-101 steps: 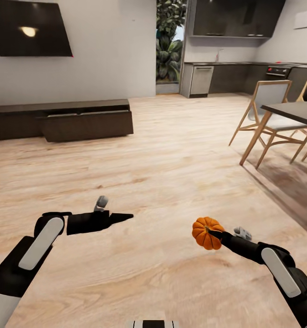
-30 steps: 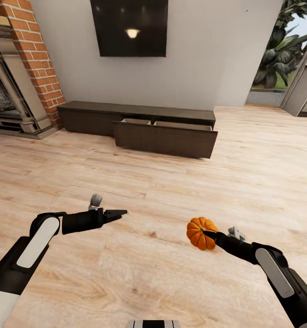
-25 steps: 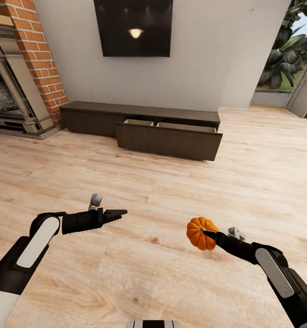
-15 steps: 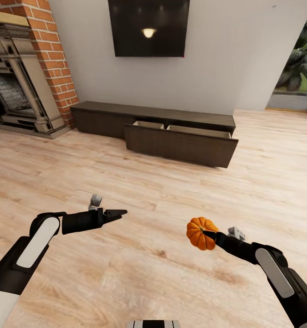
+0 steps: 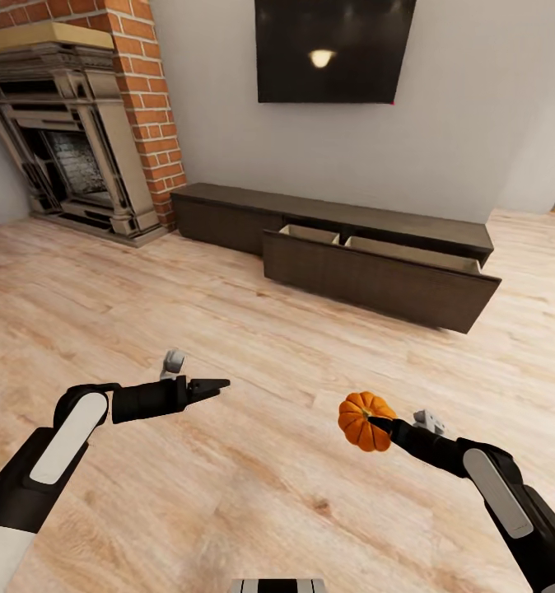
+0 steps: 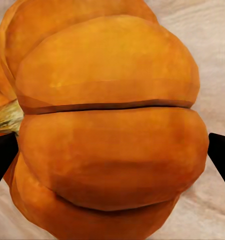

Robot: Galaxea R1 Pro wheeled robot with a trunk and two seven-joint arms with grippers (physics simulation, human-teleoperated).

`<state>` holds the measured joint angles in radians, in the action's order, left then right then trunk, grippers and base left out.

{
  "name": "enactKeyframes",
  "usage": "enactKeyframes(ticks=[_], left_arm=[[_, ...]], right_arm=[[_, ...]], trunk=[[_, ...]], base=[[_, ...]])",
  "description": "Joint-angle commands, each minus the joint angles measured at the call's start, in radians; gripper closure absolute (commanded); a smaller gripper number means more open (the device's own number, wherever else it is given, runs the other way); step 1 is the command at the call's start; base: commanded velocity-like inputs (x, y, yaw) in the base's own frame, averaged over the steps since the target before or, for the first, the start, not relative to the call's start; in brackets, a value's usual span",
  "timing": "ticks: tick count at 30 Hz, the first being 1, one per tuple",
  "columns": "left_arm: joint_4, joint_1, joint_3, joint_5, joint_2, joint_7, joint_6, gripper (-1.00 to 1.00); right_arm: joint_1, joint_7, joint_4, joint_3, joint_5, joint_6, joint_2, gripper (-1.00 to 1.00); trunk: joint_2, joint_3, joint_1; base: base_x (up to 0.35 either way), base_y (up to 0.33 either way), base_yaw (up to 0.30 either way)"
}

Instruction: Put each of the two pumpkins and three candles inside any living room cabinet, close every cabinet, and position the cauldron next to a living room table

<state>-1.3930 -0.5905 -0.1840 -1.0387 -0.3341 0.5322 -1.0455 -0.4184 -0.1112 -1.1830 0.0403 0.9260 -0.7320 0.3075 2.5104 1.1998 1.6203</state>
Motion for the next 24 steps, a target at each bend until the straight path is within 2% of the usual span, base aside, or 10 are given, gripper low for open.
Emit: enactKeyframes(ticks=[1, 21, 24], left_arm=[[0.0, -0.001, -0.001, 0.004, 0.0, 0.007, -0.002, -1.0], [-0.002, -0.001, -0.001, 0.002, 0.0, 0.006, -0.002, -1.0], [-0.001, -0.001, -0.001, 0.002, 0.0, 0.006, -0.002, -1.0]], right_arm=[[0.0, -0.004, -0.001, 0.0, 0.005, -0.003, 0.001, 1.0], [0.0, -0.004, 0.002, 0.001, 0.005, -0.003, 0.001, 1.0], [0.0, -0.004, 0.001, 0.001, 0.005, -0.003, 0.001, 1.0]], trunk=[[0.0, 0.001, 0.0], [0.0, 0.001, 0.0], [0.0, 0.001, 0.0]], base=[[0.338, 0.0, 0.289], [0.338, 0.0, 0.287], [0.339, 0.0, 0.138]])
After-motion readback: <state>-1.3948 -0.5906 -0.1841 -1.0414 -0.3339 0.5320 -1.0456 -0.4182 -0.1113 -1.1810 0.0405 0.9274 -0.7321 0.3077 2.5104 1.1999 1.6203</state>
